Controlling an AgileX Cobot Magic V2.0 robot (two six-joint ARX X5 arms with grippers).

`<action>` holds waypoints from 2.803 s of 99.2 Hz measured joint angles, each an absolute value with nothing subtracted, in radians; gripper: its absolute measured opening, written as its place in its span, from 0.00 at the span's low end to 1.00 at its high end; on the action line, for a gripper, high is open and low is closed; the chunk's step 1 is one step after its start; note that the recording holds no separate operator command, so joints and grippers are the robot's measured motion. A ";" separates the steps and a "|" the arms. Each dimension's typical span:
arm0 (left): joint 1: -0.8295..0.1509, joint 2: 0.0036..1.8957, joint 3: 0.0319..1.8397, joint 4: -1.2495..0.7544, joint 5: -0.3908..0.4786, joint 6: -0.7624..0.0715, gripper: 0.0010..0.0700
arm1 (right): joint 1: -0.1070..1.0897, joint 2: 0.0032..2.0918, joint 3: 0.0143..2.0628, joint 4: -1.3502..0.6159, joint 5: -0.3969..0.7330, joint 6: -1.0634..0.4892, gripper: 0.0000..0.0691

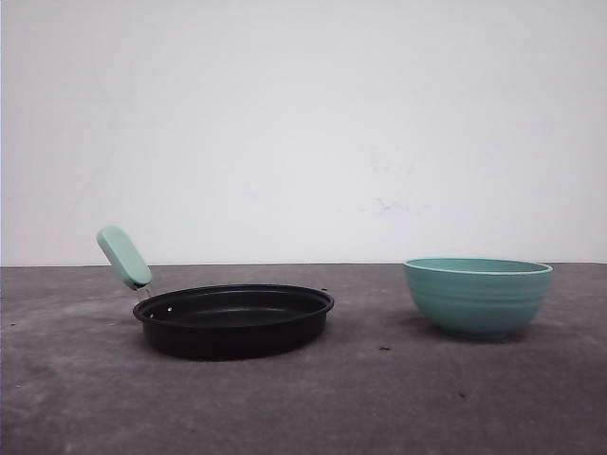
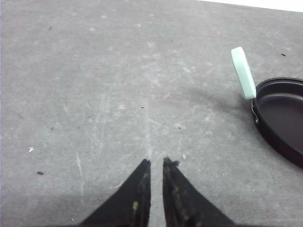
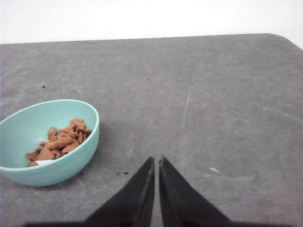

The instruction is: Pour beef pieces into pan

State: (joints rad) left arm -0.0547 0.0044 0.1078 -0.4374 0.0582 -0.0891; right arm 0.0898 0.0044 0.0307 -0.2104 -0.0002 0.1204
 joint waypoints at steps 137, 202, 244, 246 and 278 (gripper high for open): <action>-0.055 0.004 0.108 -0.437 0.058 -0.089 0.02 | 0.090 0.004 0.031 -0.210 0.000 0.120 0.02; -0.055 0.004 0.107 -0.426 0.099 -0.243 0.02 | 0.090 0.004 0.029 -0.119 0.000 0.188 0.02; -0.055 0.010 0.143 -0.346 0.299 -0.619 0.02 | 0.090 0.004 0.036 0.232 -0.271 0.589 0.01; -0.056 0.014 0.159 -0.355 0.295 -0.620 0.02 | 0.090 0.004 0.043 0.226 -0.274 0.609 0.01; -0.055 0.241 0.581 -0.419 0.186 -0.477 0.02 | 0.089 0.104 0.412 -0.056 -0.284 0.540 0.01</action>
State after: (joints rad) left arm -0.0547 0.2405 0.5812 -0.4187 0.1860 -0.4774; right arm 0.0895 0.1036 0.4122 -0.0559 -0.2840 0.5404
